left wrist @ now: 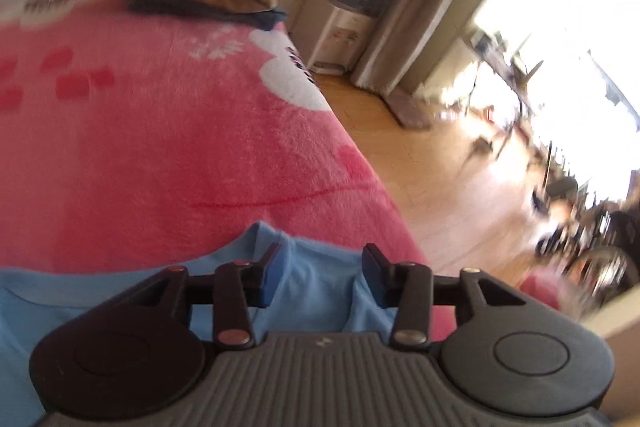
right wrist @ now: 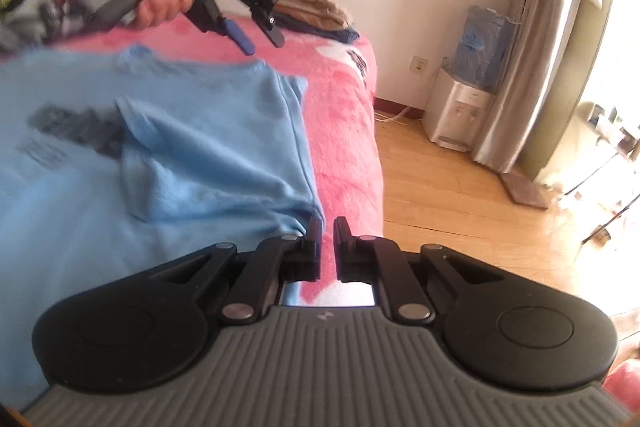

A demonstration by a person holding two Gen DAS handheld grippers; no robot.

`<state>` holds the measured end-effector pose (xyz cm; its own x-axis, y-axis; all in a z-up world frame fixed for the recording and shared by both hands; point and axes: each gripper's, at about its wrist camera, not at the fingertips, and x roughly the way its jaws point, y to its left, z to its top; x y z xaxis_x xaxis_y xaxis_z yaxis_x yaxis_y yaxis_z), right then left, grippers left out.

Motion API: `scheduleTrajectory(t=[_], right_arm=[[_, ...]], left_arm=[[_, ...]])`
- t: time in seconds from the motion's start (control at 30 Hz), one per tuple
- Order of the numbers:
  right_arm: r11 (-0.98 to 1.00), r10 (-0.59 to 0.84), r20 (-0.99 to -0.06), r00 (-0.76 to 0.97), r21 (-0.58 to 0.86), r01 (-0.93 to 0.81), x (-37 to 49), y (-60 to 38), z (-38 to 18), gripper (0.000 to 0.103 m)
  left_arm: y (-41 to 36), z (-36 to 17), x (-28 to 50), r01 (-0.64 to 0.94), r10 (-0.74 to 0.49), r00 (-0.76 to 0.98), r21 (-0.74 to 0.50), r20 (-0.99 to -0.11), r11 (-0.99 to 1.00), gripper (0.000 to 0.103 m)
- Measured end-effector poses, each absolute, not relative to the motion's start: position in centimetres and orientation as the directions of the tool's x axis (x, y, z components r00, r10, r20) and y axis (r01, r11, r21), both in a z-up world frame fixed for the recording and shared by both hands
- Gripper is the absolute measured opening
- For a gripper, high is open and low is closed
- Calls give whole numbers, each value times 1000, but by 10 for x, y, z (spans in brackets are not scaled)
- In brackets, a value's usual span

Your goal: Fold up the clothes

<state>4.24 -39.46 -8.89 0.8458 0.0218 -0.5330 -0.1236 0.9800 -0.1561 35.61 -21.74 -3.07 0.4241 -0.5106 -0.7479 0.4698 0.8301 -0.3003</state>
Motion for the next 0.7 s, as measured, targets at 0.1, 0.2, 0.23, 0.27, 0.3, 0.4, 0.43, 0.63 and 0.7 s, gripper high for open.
scheduleTrajectory(t=[0.1, 0.2, 0.23, 0.27, 0.3, 0.4, 0.43, 0.63, 0.7], right_arm=[[974, 146, -520, 842, -72, -213, 34, -385, -71, 6], [939, 276, -535, 798, -30, -344, 38, -357, -63, 22], [929, 289, -544, 787, -40, -369, 41, -348, -65, 24], [925, 278, -557, 783, -65, -375, 44, -341, -68, 24], [921, 265, -568, 779, -91, -380, 47, -335, -70, 23], [917, 230, -595, 770, -133, -377, 56, -324, -78, 23], [917, 222, -600, 768, -138, -373, 58, -323, -80, 21], [926, 190, -609, 770, -150, -346, 62, -324, -83, 4], [926, 196, -606, 771, -144, -349, 56, -326, -80, 4]], left_arm=[[-222, -26, 331, 557, -490, 421, -210, -763, 804, 53], [-230, -44, 317, 580, -455, 416, -156, -787, 800, 53], [-233, -51, 315, 582, -441, 421, -137, -793, 802, 53], [-235, -58, 312, 584, -427, 427, -117, -797, 803, 52], [-236, -63, 311, 584, -417, 431, -104, -800, 805, 52], [-234, -73, 308, 579, -399, 444, -83, -802, 811, 52], [-234, -74, 308, 576, -399, 448, -83, -800, 813, 52], [-240, -78, 308, 579, -382, 480, -42, -790, 814, 52], [-244, -78, 305, 584, -374, 491, -21, -786, 811, 52]])
